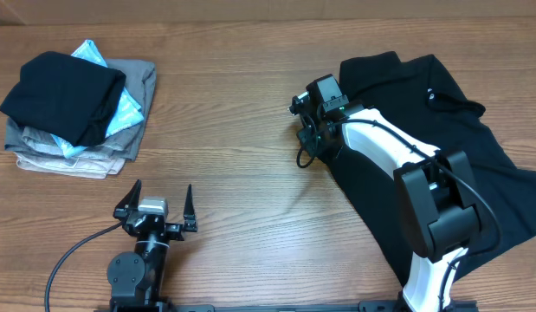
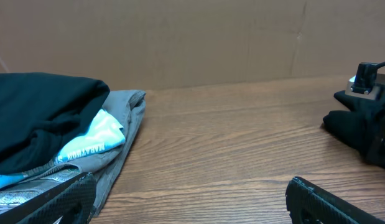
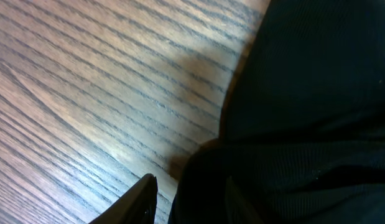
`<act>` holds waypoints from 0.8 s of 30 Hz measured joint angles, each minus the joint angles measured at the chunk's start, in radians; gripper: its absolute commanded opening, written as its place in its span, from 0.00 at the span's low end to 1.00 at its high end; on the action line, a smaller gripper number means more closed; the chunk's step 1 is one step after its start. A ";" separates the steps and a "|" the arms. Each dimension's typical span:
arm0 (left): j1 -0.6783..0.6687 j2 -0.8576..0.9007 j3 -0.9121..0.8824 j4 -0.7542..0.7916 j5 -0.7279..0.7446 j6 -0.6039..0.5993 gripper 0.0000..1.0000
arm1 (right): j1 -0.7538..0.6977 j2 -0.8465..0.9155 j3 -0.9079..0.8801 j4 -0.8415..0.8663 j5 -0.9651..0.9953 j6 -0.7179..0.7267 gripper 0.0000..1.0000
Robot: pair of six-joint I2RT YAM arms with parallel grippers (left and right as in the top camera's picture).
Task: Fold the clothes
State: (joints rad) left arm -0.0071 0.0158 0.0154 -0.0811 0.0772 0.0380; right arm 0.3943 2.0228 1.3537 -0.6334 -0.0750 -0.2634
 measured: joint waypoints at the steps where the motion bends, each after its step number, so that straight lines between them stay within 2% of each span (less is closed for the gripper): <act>1: 0.000 0.000 0.000 0.000 0.000 0.000 1.00 | 0.000 0.000 0.000 0.003 0.000 0.000 0.40; 5: 0.000 0.000 0.000 0.000 0.000 0.000 1.00 | 0.000 0.000 0.000 0.015 0.000 -0.001 0.43; 16: 0.000 0.000 0.000 0.000 0.000 0.000 1.00 | 0.000 0.000 0.000 0.029 0.000 -0.001 0.42; 20: 0.000 0.000 0.000 0.000 0.000 0.000 1.00 | 0.000 0.000 0.000 0.027 0.000 -0.002 0.30; 24: 0.000 0.000 0.000 0.000 0.000 0.000 1.00 | 0.000 0.000 0.000 0.016 0.000 -0.003 0.09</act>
State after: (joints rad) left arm -0.0071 0.0158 0.0154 -0.0811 0.0772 0.0376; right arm 0.3943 2.0228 1.3537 -0.6174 -0.0753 -0.2665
